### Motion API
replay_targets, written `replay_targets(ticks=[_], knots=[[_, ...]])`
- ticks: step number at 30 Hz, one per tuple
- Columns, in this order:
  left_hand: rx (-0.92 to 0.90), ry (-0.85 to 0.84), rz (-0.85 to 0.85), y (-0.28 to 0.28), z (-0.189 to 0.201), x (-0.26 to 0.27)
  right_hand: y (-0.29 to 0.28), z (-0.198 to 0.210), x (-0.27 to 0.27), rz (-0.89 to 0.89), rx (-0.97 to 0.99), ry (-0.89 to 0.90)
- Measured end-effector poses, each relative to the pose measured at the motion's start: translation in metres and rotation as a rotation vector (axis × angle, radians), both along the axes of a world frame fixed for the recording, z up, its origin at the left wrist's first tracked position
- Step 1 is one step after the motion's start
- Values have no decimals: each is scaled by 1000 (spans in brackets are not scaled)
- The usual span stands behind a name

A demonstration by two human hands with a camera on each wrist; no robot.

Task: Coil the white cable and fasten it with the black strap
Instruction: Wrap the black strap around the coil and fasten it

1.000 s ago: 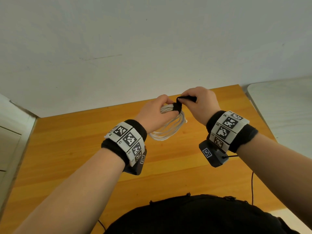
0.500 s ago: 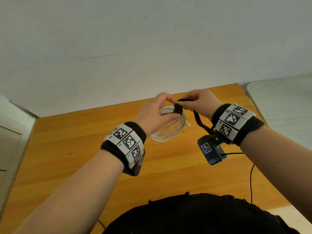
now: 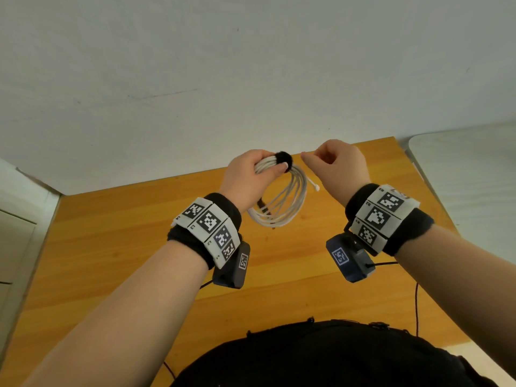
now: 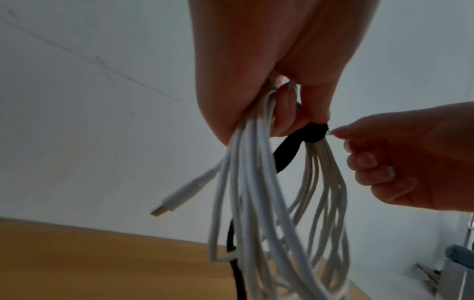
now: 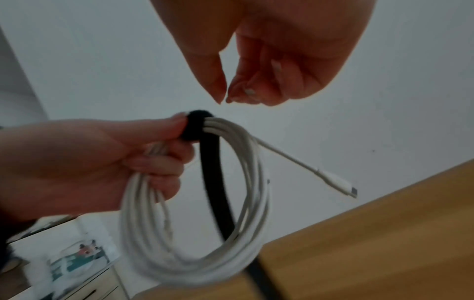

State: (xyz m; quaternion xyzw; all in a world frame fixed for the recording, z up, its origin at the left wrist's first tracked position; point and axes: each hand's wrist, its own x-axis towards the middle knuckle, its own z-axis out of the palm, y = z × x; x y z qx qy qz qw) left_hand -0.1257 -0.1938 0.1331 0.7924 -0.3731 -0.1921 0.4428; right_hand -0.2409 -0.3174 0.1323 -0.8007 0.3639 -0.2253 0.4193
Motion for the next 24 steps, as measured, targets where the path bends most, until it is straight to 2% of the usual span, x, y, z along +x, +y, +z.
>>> replay_targets(ticks=[6,12,17,24], knots=[[-26,18,76,-1,-5,3,29,-4,-3,208,12,92],[-30,54,122,-1,-6,0,37,-13,4,281,127,108],[-15,114,102,-2,-6,-1,34,-15,9,168,308,17],[8,-1,78,2,-8,1,35,-10,8,176,344,-26]])
